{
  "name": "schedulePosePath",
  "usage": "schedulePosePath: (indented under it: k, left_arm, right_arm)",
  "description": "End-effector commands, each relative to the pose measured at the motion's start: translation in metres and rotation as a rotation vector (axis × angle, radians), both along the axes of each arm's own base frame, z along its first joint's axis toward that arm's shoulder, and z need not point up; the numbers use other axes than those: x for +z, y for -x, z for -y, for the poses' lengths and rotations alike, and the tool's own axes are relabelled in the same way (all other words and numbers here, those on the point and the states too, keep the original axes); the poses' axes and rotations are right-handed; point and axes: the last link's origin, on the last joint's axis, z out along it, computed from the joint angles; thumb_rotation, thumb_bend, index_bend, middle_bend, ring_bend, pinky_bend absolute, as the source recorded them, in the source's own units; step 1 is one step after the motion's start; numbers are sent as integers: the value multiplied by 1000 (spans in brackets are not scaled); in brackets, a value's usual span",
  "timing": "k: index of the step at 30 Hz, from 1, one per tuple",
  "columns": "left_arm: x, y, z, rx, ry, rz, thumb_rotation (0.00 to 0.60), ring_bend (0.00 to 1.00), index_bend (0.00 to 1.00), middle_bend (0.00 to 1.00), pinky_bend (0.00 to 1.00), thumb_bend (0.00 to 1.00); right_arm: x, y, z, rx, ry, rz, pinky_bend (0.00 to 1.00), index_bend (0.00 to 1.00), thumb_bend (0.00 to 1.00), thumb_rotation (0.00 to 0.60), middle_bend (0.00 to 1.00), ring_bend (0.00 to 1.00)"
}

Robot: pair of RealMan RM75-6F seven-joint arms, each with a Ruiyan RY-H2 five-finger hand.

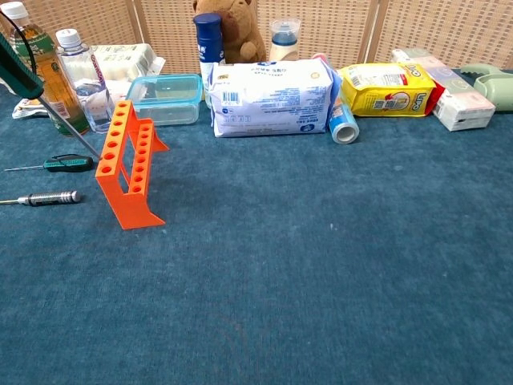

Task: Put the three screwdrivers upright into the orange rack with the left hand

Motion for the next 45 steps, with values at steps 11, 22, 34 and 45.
schedulePosePath:
  k: [11, 22, 34, 45]
  left_arm:
    - [-8, 2, -1, 14, 26, -2, 600, 1000, 649, 1000, 1000, 415]
    - [-14, 5, -3, 30, 41, -9, 600, 1000, 649, 1000, 1000, 415]
    - [-27, 10, -16, 70, 42, -81, 600, 1000, 648, 1000, 1000, 415]
    - [-36, 5, -19, 68, 60, -89, 600, 1000, 649, 1000, 1000, 415]
  right_arm:
    - [2, 0, 0, -1, 6, 4, 19, 0, 1, 600, 29, 0]
    - [4, 1, 0, 0, 11, 11, 18, 0, 1, 600, 29, 0]
    - [5, 1, 0, 0, 11, 14, 18, 0, 1, 600, 29, 0]
    - [6, 2, 1, -3, 13, 18, 19, 0, 1, 600, 29, 0]
